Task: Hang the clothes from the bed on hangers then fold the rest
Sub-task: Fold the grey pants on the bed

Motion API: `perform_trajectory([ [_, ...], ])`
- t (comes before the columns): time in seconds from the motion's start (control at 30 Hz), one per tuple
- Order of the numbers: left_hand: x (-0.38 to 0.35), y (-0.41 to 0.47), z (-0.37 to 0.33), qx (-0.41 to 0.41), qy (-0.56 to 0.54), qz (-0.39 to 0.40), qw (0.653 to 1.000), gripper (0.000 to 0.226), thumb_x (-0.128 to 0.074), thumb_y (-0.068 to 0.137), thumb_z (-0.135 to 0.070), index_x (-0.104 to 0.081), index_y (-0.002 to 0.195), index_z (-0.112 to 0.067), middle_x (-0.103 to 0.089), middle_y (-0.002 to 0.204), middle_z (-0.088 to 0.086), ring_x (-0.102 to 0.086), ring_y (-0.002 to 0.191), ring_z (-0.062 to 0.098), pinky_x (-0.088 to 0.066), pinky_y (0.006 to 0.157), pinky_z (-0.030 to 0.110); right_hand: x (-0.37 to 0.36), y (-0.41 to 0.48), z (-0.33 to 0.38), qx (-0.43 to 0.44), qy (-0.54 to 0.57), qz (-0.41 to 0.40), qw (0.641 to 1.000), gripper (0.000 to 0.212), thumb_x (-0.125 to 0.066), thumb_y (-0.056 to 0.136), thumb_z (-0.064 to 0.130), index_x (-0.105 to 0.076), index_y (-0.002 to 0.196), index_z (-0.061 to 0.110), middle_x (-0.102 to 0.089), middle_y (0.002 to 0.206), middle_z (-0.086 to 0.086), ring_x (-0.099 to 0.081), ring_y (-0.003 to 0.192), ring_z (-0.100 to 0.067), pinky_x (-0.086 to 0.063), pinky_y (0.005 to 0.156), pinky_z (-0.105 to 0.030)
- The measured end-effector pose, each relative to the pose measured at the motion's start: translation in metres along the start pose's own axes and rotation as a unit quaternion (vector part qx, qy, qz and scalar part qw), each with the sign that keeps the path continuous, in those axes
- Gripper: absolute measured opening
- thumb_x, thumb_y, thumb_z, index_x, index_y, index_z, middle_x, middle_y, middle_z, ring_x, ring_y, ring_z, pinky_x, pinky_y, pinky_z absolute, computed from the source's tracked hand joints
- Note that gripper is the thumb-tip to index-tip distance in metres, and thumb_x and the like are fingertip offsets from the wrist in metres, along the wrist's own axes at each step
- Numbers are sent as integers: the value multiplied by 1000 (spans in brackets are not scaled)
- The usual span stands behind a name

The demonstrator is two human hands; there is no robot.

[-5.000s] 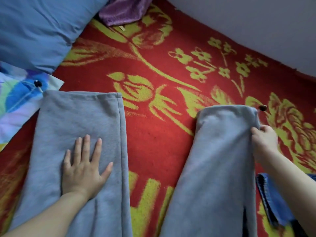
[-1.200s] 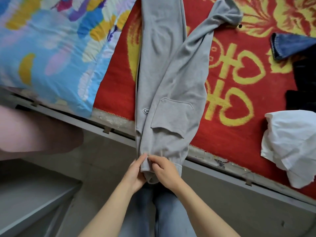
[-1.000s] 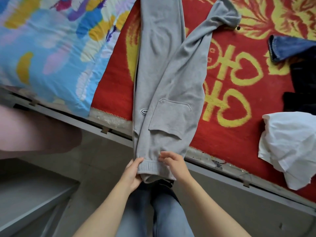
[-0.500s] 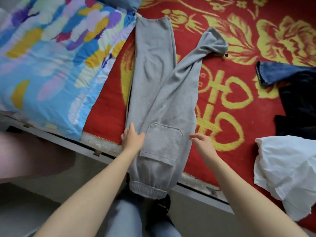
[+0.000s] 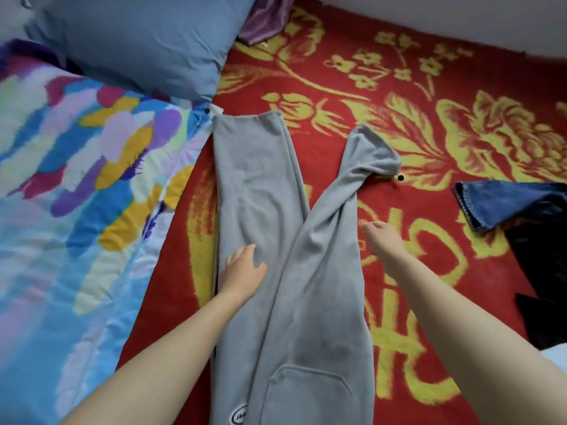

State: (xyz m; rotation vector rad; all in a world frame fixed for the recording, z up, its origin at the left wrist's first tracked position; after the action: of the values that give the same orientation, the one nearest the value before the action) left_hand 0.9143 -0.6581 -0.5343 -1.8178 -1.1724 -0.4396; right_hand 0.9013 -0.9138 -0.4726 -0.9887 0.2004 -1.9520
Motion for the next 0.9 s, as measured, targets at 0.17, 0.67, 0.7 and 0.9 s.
perform_trajectory([
  [0.17,-15,52,-28,-43,-6,55,998,51,-50,94,-22,-37,141,-10,-40,145,12,-37,132,27,-30,107,31,-5,53,16,-36,69,-4,997,16,-47,93,21,-53,83,11,-40,68,0,-34,60,-13,-26,50,-24],
  [0.67,-61,133,-110,-22,-285,124,950,15,-63,89,-27,-67,88,-13,-66,84,5,-61,81,20,-45,74,30,-36,188,58,-8,-6,-19,1000,20,-48,90,9,-41,71,14,-41,79,-7,-43,71,-19,-32,58,-28],
  [0.7,-52,133,-107,-25,-288,94,953,26,-62,89,-26,-61,66,-13,-58,64,2,-53,65,16,-39,64,33,-42,186,67,13,-52,-46,998,26,-45,88,7,-33,67,15,-37,74,-7,-39,67,-18,-30,55,-28],
  [0.9,8,127,-63,-18,-381,-116,917,27,-58,92,-17,-65,75,2,-58,67,7,-45,66,11,-37,63,33,-103,136,168,285,-156,-36,945,38,-50,84,10,-54,122,13,-42,133,-14,-39,123,-35,-34,101,-39],
])
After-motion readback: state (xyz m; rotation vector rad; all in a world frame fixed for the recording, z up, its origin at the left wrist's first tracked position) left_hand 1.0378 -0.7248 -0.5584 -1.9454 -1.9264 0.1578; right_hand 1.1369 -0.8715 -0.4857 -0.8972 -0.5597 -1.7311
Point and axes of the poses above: each hand's wrist, its own y-axis towards the middle knuckle, its own x-axis out of the back of the hand, z = x × y, the point moved 2 cm from there along y, towards the middle knuckle
